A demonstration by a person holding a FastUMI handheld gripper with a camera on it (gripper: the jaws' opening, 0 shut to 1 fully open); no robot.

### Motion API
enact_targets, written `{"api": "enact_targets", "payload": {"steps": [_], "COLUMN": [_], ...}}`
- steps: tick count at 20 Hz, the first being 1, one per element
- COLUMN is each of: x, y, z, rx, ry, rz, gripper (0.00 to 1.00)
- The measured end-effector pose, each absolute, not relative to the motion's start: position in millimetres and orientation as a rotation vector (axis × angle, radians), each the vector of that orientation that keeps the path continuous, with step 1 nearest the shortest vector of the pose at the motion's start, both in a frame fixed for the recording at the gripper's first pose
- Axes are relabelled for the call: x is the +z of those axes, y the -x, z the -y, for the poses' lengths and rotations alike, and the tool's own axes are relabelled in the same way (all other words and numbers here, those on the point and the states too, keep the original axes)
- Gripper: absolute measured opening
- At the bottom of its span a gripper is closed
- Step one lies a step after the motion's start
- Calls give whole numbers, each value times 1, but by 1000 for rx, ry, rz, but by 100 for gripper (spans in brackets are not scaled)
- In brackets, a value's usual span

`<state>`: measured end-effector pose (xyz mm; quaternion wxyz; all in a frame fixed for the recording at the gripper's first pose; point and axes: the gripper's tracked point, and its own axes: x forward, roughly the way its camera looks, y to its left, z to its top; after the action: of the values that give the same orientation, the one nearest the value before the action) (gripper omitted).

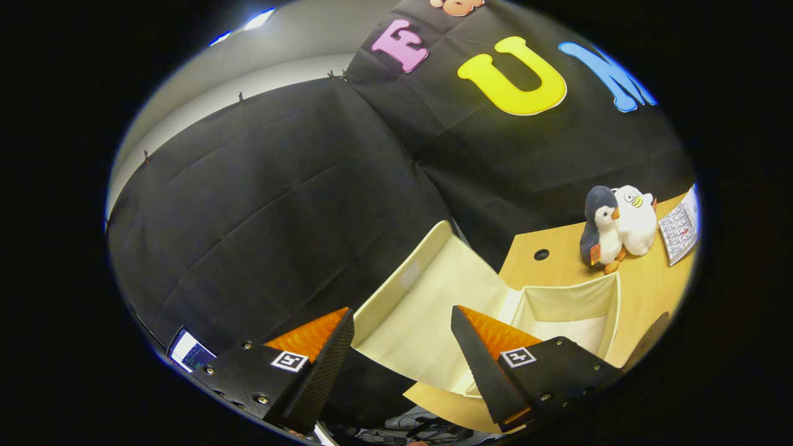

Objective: Open the storage box then place both shoes into the box .Put the left shoe in first, then the right shoe, with the right side of both shoes facing outward in a uniform manner.

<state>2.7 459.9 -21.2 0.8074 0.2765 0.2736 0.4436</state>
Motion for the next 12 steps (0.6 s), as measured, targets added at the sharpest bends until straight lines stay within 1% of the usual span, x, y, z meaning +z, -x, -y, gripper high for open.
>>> {"api": "enact_targets", "payload": {"steps": [6,12], "x": [-46,-70], "y": [-32,-47], "z": [-380,-304], "rx": [778,639], "ry": [-438,-399], "rz": [-496,-492], "gripper": [97,97]}}
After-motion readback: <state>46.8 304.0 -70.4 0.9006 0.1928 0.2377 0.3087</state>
